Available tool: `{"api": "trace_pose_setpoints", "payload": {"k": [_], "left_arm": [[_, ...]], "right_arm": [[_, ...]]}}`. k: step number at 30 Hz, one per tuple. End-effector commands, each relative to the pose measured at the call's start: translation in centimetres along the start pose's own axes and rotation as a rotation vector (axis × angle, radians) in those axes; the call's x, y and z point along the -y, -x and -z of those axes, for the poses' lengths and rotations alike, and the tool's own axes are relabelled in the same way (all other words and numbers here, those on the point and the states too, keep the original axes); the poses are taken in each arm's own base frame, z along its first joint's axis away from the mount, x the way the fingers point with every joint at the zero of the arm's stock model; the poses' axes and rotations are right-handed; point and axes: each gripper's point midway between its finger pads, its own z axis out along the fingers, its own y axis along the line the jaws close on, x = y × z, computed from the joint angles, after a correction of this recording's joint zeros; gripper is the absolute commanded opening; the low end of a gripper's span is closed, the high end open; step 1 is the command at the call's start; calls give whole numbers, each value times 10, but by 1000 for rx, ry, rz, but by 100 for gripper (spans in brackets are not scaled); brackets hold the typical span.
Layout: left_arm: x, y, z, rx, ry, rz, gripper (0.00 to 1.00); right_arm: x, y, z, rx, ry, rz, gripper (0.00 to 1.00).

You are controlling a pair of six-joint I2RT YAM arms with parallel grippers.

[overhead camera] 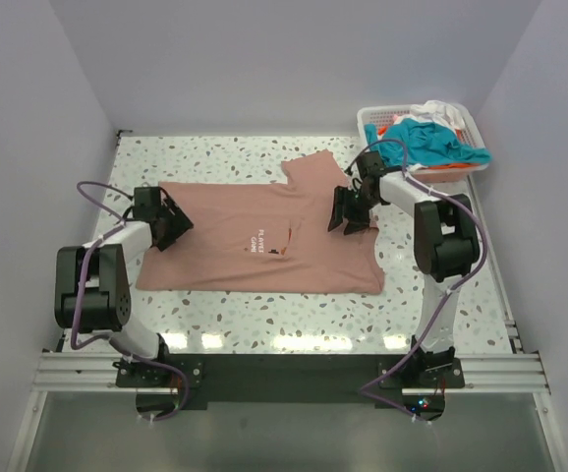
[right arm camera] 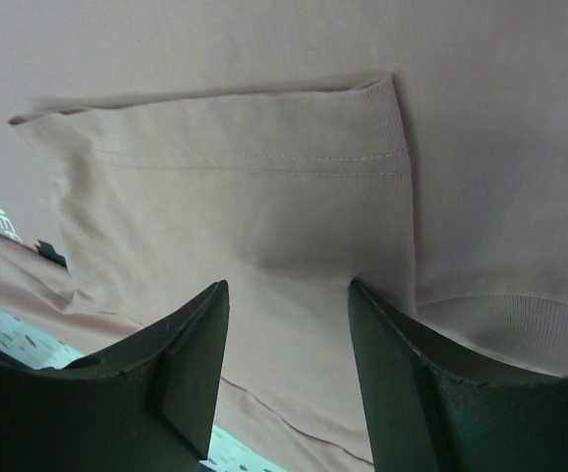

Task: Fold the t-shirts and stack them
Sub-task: Fold the tshirt

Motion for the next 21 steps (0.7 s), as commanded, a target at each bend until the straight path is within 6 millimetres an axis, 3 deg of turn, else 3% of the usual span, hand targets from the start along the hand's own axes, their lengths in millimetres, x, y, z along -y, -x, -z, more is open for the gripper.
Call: {"api": "trace_pose_setpoints", "payload": {"k": [1, 11, 21], "left_arm": [[11, -1, -5, 1, -70, -19, 70], [-28, -40, -8, -56, 28, -25, 70], [-67, -72, 11, -80, 129, -18, 71]], "right_arm": [[-5, 1, -3, 18, 35, 35, 56], [32, -54, -24, -121, -68, -10, 56], [48, -92, -15, -172, -132, -53, 55]]}}
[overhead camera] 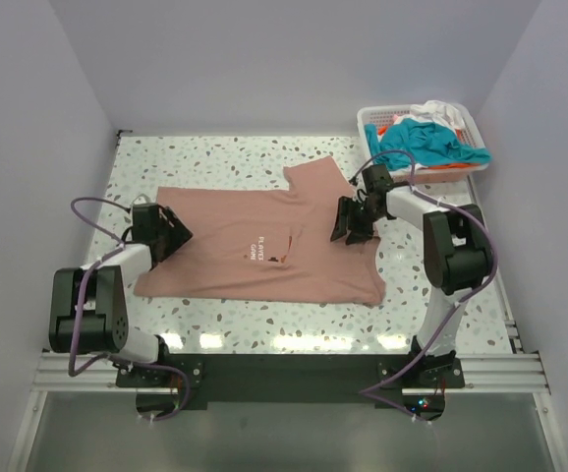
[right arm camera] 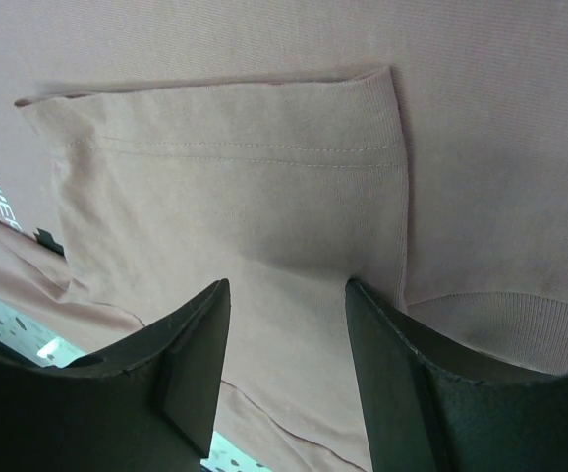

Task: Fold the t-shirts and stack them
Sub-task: Fold the tshirt

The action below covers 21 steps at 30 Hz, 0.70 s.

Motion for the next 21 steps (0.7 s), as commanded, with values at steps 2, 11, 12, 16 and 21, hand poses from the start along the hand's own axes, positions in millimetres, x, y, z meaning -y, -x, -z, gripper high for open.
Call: {"api": "trace_pose_setpoints", "payload": {"k": [2, 11, 12, 16, 21], "left_arm": [[-55, -55, 18, -139, 184, -11, 71], [-67, -70, 38, -143, 202, 14, 72], [-69, -72, 40, -145, 208, 15, 72], [-69, -70, 48, -132, 206, 24, 73], [-53, -49, 55, -81, 174, 35, 73]], "right_arm": [[43, -71, -8, -187, -161, -66, 55], [46, -102, 2, -212, -168, -94, 55], [46, -105, 3, -216, -169, -96, 55], [42, -111, 5, -224, -165, -93, 56], [30, -101, 16, -200, -141, -92, 56]]}}
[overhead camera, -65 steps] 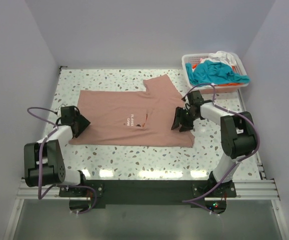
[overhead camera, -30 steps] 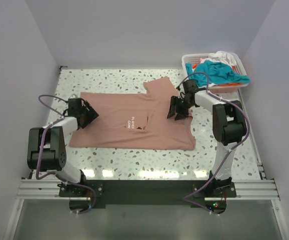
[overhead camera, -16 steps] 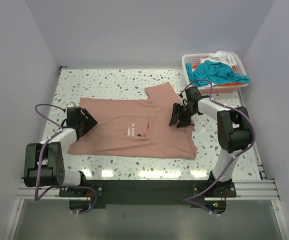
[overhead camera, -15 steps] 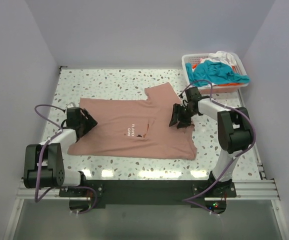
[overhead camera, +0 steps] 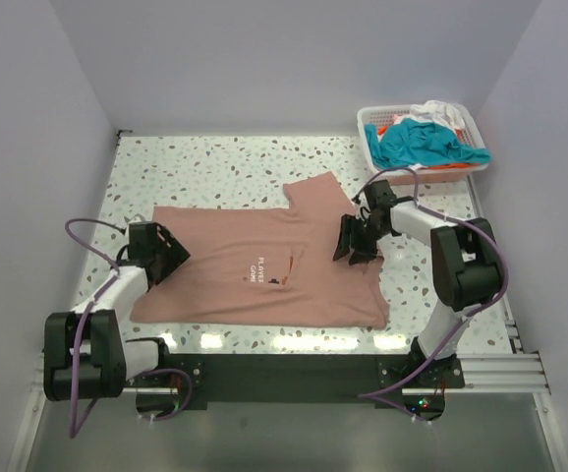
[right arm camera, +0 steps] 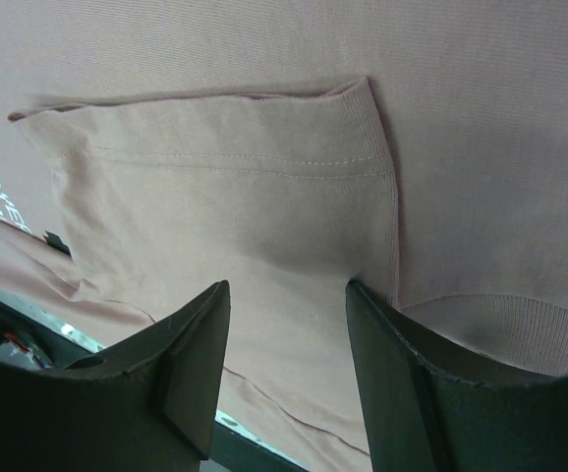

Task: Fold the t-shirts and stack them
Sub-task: Fold the tshirt

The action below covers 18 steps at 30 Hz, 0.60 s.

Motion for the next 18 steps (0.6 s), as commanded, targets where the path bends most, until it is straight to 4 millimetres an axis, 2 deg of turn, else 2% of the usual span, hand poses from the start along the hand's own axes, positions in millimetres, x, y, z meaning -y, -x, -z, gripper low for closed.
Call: {"api": "trace_pose_setpoints", "payload": {"k": [1, 2, 3, 4, 5, 6, 7, 8, 9, 10, 11, 12, 14, 15, 17, 18], "left_arm": [[-17, -8, 10, -44, 95, 1, 73], [-8, 6, 12, -15, 78, -1, 73], [-4, 13, 14, 1, 76, -12, 73], [-1, 19, 15, 11, 74, -19, 74], [9, 34, 17, 41, 59, -22, 74], [13, 43, 18, 63, 60, -33, 75], [16, 48, 17, 68, 62, -40, 75], [25, 64, 19, 102, 49, -39, 75], [29, 71, 20, 115, 49, -48, 76], [32, 75, 16, 117, 50, -53, 76], [41, 88, 18, 144, 32, -54, 76], [44, 93, 17, 152, 31, -59, 76], [54, 107, 12, 173, 17, -61, 76], [57, 111, 10, 177, 14, -64, 76], [64, 124, 2, 188, 5, -62, 76], [64, 126, -4, 180, 11, -62, 76]], "right_arm": [[26, -35, 5, -120, -140, -39, 56], [22, -30, 9, -110, -136, -34, 56], [13, -15, 18, -74, -124, -16, 56], [9, -12, 26, -71, -128, -13, 56], [5, -5, 32, -58, -126, -9, 56], [-7, 15, 43, -7, -111, 13, 56], [-12, 21, 51, 0, -111, 18, 56], [-15, 30, 53, 10, -114, 21, 56], [-28, 51, 67, 59, -102, 43, 56], [-33, 62, 71, 80, -99, 54, 56], [-34, 72, 67, 81, -108, 57, 56], [-47, 95, 79, 140, -91, 80, 56], [-54, 118, 78, 177, -84, 101, 56], [-61, 140, 75, 213, -72, 118, 56], [-66, 163, 73, 263, -67, 134, 56], [-71, 184, 66, 306, -56, 145, 56]]}}
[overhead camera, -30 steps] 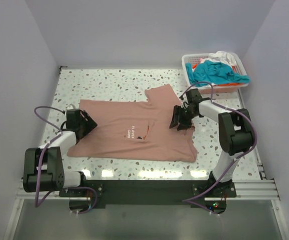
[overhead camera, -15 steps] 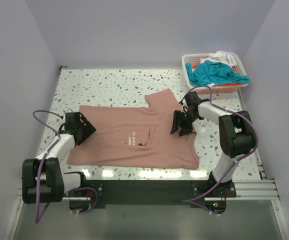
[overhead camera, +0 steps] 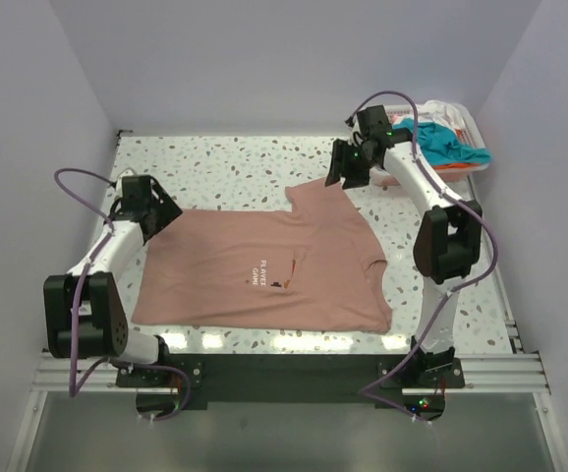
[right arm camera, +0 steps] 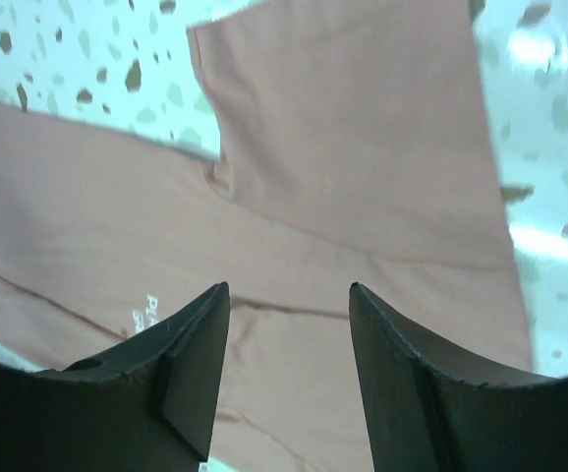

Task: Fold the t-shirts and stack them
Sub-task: Fold the tshirt

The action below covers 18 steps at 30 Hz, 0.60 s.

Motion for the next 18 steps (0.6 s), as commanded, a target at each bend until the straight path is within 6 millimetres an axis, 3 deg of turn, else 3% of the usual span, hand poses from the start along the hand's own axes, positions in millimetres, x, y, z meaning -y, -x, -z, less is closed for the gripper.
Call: {"api": "trace_pose_setpoints", "payload": {"k": [1, 6, 13, 18], "left_arm": [[17, 40, -10, 86, -30, -10, 76], [29, 58, -25, 101, -38, -31, 76], [34, 59, -46, 61, -25, -64, 75], [40, 61, -47, 55, -46, -78, 75]], "right_arm": [[4, 34, -26, 65, -23, 31, 56], [3, 80, -50, 195, -18, 68, 56], [24, 101, -84, 261, -93, 107, 56], [36, 107, -105, 275, -129, 124, 56]]}}
